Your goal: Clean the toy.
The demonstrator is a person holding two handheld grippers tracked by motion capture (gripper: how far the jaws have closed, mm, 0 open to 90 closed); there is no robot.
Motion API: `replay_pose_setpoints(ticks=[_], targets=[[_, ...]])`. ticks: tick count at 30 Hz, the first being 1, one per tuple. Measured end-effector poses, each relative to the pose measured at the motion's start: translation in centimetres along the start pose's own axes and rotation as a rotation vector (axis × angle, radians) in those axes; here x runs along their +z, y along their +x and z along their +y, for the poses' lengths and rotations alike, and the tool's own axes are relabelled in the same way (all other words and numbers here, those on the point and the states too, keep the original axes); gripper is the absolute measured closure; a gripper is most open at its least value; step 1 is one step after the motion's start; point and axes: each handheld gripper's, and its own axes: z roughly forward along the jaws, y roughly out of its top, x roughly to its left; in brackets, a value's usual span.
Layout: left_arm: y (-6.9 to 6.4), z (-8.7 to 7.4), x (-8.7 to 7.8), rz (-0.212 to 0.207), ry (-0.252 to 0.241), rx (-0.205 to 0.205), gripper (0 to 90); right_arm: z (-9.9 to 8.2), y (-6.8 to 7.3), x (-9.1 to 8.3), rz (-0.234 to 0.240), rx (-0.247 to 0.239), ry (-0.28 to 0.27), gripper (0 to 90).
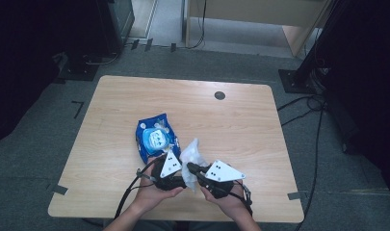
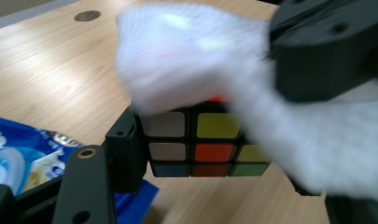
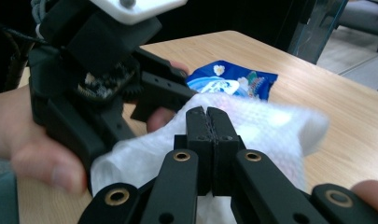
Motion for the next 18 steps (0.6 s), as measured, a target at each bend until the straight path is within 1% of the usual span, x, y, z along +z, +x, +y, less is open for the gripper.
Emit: replay_pose_setpoints(ticks=[1, 2, 3, 4, 5, 7, 8, 9, 10, 12, 15, 16, 18], targets=[[-0.4, 0.0, 0.1, 0.000, -0.001, 0.016, 34.4, 0.1, 0.2, 0.3, -0.007, 0.001, 0.000, 90.0], [-0.7, 0.0, 0.1, 0.005, 0.003, 0.030, 34.5, 0.1, 0.2, 0.5, -0.012, 0.012, -0.002, 90.0], [-0.7, 0.0, 0.1, 0.005, 0.003, 0.030, 34.4, 0.1, 0.2, 0.5, -0.012, 0.012, -0.002, 90.0], [-1.0, 0.0, 0.2, -0.001, 0.007, 0.039, 34.5, 0.2, 0.1, 1.0, -0.033, 0.033, -0.006, 90.0], [-1.0, 0.0, 0.2, -0.001, 0.007, 0.039, 34.4, 0.2, -0.1, 1.1, -0.044, 0.044, -0.010, 90.0], [-0.8, 0.0, 0.1, -0.002, 0.006, 0.032, 34.5, 0.2, -0.5, 1.1, -0.085, 0.056, -0.013, 90.0], [-0.4, -0.1, 0.0, 0.000, 0.003, 0.018, 34.5, 0.1, -0.8, 1.0, -0.100, 0.070, -0.014, 89.9], [-0.4, -0.1, 0.0, 0.000, 0.003, 0.018, 34.5, 0.1, -0.8, 1.0, -0.100, 0.070, -0.014, 89.9], [0.0, -0.2, -0.2, 0.012, 0.003, 0.008, 34.5, 0.0, -1.4, 0.7, -0.123, 0.098, -0.019, 90.0], [0.4, -0.2, -0.3, 0.020, 0.001, -0.004, 34.5, -0.2, -1.7, 0.3, -0.124, 0.118, -0.017, 90.0], [0.6, -0.3, -0.3, 0.028, 0.000, -0.014, 34.5, -0.3, -1.6, 0.1, -0.116, 0.112, -0.019, 89.9], [0.6, -0.3, -0.2, 0.023, 0.001, -0.023, 34.5, -0.4, -1.1, 0.0, -0.086, 0.090, -0.020, 89.9], [0.2, -0.3, 0.0, 0.013, 0.002, -0.015, 34.5, -0.4, -0.2, 0.1, -0.058, 0.061, -0.017, 89.9]])
